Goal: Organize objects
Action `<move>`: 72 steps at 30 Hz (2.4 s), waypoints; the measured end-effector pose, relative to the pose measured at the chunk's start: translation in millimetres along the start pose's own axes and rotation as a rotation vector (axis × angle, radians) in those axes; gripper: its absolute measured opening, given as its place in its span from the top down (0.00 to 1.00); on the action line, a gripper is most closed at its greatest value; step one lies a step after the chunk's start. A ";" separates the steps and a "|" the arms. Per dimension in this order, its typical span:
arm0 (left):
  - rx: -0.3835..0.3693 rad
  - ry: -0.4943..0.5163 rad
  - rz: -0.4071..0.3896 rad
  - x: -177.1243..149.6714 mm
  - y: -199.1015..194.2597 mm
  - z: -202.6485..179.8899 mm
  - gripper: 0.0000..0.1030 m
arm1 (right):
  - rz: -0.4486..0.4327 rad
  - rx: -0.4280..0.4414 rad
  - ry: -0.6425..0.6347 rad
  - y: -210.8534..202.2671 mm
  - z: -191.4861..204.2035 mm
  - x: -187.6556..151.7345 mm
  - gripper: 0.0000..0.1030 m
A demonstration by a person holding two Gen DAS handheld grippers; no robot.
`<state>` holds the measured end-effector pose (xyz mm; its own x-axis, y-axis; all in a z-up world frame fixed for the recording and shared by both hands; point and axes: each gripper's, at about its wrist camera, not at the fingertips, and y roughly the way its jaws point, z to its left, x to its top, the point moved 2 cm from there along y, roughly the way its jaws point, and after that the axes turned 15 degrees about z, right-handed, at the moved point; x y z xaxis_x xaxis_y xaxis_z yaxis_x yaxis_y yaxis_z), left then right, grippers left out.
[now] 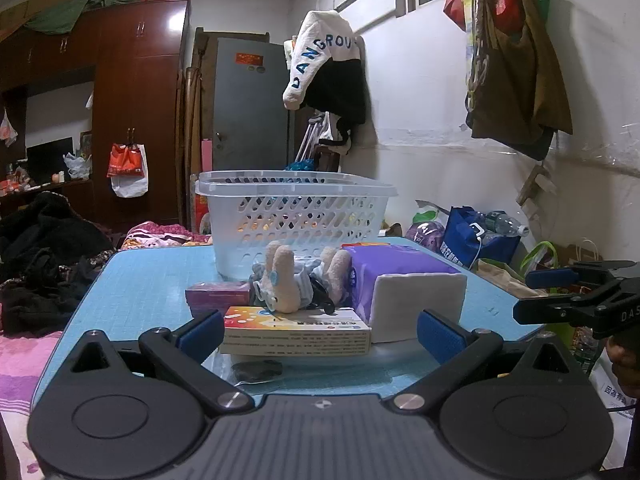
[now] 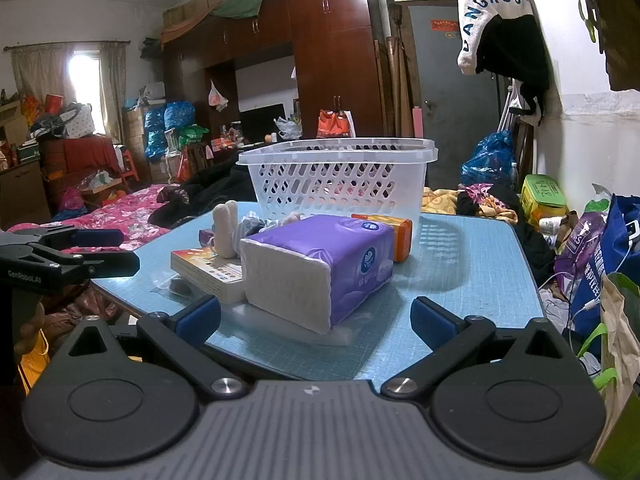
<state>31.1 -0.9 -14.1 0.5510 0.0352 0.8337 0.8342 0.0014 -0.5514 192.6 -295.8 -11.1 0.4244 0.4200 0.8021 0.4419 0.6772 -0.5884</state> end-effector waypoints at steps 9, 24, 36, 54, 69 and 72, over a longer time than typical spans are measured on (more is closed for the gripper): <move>0.006 -0.005 0.001 -1.3 1.8 3.4 0.00 | 0.006 -0.001 -0.007 2.0 -1.5 -0.7 0.00; 0.011 -0.021 0.020 -1.1 6.4 6.4 0.00 | 0.005 -0.003 -0.008 1.3 -2.5 -1.0 0.00; 0.019 -0.017 0.020 -1.7 5.5 3.4 0.00 | 0.005 -0.004 -0.009 1.5 -2.8 -1.0 0.00; 0.023 -0.019 0.020 -2.4 7.4 4.7 0.00 | 0.009 -0.006 -0.013 2.4 -3.5 -1.6 0.00; 0.023 -0.017 0.021 -2.6 7.2 4.4 0.00 | 0.010 -0.007 -0.014 2.2 -2.7 -2.2 0.00; 0.023 -0.017 0.020 -2.5 7.2 4.3 0.00 | 0.010 -0.007 -0.014 2.2 -2.6 -2.2 0.00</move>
<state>35.7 3.4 -20.3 0.5674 0.0521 0.8218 0.8220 0.0239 -0.5690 194.7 -296.7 -14.4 0.4174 0.4354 0.7976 0.4430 0.6689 -0.5969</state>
